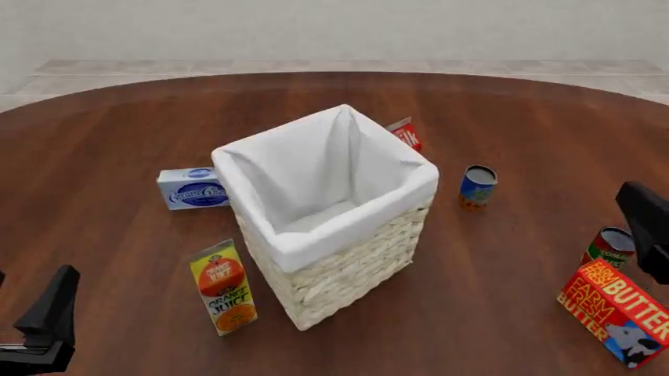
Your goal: Pick up the alphabet soup and the tomato sauce, and put them in the basket.
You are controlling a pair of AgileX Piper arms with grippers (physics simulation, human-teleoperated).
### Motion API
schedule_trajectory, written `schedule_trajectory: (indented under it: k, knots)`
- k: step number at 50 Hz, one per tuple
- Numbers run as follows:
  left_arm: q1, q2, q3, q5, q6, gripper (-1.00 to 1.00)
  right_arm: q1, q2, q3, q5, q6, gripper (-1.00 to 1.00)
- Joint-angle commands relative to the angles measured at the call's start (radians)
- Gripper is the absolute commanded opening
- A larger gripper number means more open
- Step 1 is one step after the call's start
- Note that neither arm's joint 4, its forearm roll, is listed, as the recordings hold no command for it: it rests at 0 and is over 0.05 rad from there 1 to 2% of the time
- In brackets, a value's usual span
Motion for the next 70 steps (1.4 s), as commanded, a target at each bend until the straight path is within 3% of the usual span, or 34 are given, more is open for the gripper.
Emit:
schedule_trajectory:
  k: [1, 10, 12, 15, 17, 21, 27, 31, 38, 43, 51, 55, 57, 70]
  knots:
    - [0.000, 0.000, 0.000, 0.000, 0.000, 1.00, -0.007, 0.142, -0.106, 0.068, 0.057, 1.00]
    - [0.000, 0.000, 0.000, 0.000, 0.000, 1.00, -0.055, 0.209, -0.161, 0.107, -0.023, 1.00]
    - [0.000, 0.000, 0.000, 0.000, 0.000, 1.00, -0.054, 0.240, -0.180, 0.125, 0.014, 1.00]
    - [0.000, 0.000, 0.000, 0.000, 0.000, 1.00, -0.068, 0.262, -0.205, 0.143, -0.050, 1.00]
    - [0.000, 0.000, 0.000, 0.000, 0.000, 1.00, -0.053, 0.295, -0.234, 0.174, -0.001, 1.00]
    - [0.000, 0.000, 0.000, 0.000, 0.000, 1.00, -0.092, 0.308, -0.275, 0.202, -0.100, 1.00]
    - [0.000, 0.000, 0.000, 0.000, 0.000, 1.00, -0.106, 0.351, -0.322, 0.257, -0.091, 1.00]
    - [0.000, 0.000, 0.000, 0.000, 0.000, 1.00, -0.136, 0.371, -0.333, 0.282, -0.147, 1.00]
    - [0.000, 0.000, 0.000, 0.000, 0.000, 1.00, -0.195, 0.426, -0.406, 0.354, -0.146, 1.00]
    - [0.000, 0.000, 0.000, 0.000, 0.000, 1.00, -0.211, 0.451, -0.403, 0.383, -0.107, 1.00]
    - [0.000, 0.000, 0.000, 0.000, 0.000, 1.00, -0.265, 0.482, -0.424, 0.417, -0.096, 1.00]
    - [0.000, 0.000, 0.000, 0.000, 0.000, 1.00, -0.281, 0.500, -0.453, 0.452, -0.052, 1.00]
    - [0.000, 0.000, 0.000, 0.000, 0.000, 1.00, -0.304, 0.501, -0.457, 0.455, -0.081, 1.00]
    - [0.000, 0.000, 0.000, 0.000, 0.000, 1.00, -0.382, 0.551, -0.450, 0.466, -0.088, 1.00]
